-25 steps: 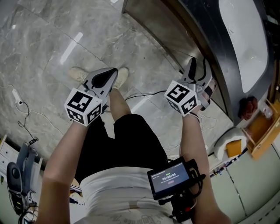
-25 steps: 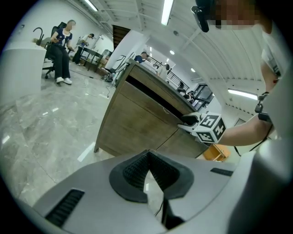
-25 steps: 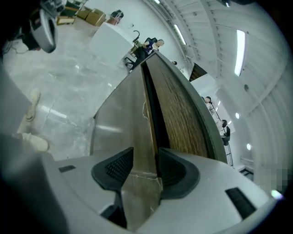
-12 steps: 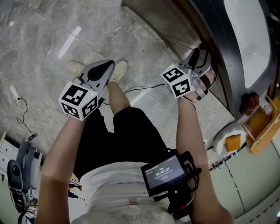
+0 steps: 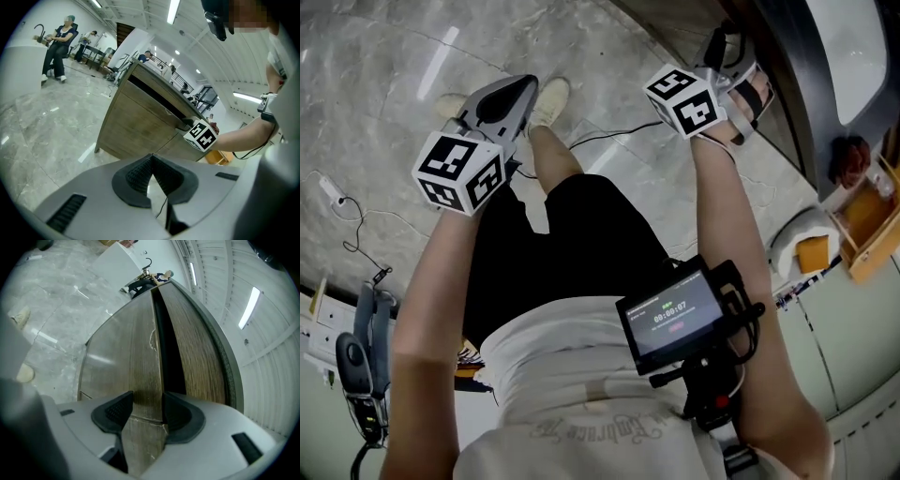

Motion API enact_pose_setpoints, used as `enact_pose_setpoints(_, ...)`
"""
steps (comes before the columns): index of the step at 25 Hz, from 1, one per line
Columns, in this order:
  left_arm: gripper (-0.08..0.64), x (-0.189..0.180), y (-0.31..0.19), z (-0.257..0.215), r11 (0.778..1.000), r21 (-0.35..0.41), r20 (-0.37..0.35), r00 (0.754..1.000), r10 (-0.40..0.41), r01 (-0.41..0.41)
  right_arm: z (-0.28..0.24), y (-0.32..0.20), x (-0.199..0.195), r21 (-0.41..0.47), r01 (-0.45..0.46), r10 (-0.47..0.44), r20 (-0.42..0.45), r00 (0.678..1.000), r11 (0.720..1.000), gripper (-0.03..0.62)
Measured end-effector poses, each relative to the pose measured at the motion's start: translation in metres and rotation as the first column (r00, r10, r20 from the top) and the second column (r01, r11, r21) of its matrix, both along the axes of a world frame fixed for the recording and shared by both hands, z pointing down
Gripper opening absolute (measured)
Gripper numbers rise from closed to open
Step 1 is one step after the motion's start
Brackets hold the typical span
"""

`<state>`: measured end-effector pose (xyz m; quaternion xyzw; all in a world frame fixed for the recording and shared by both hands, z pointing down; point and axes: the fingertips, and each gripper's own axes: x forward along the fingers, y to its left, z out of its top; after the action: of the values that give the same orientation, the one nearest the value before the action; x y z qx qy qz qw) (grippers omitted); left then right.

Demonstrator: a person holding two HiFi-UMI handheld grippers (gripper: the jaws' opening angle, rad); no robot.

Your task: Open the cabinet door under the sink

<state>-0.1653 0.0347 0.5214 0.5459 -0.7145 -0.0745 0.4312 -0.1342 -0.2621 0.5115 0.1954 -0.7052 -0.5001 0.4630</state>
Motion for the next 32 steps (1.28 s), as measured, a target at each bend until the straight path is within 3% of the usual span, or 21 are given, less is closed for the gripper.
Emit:
enact_pose_setpoints(8, 0.009, 0.009, 0.010, 0.001, 0.998, -0.008, 0.007, 0.998, 0.057, -0.057, -0.003, 0.014, 0.001, -0.135, -0.006, 0.006, 0.002, 1.000, 0.991, 0.167)
enact_pose_setpoints(18, 0.009, 0.029, 0.013, -0.003, 0.996, 0.020, -0.045, 0.995, 0.093, -0.092, -0.003, 0.023, 0.002, -0.278, 0.001, -0.006, -0.019, 1.000, 0.960, 0.132)
enact_pose_setpoints(23, 0.009, 0.055, 0.005, -0.007, 0.972, 0.045, -0.055, 0.971, 0.235, -0.232, -0.002, 0.031, 0.011, -0.370, -0.027, 0.017, -0.031, 0.999, 0.929, 0.115)
enact_pose_setpoints(27, 0.009, 0.060, -0.001, -0.004, 0.962, 0.054, -0.081, 0.959, 0.270, -0.267, -0.001, 0.026, 0.015, -0.415, -0.058, 0.040, -0.052, 0.998, 0.908, 0.107)
enact_pose_setpoints(32, 0.009, 0.075, -0.009, -0.004, 0.933, 0.063, -0.100, 0.928, 0.359, -0.354, 0.004, 0.022, 0.029, -0.493, -0.086, 0.051, -0.084, 0.995, 0.866, 0.097)
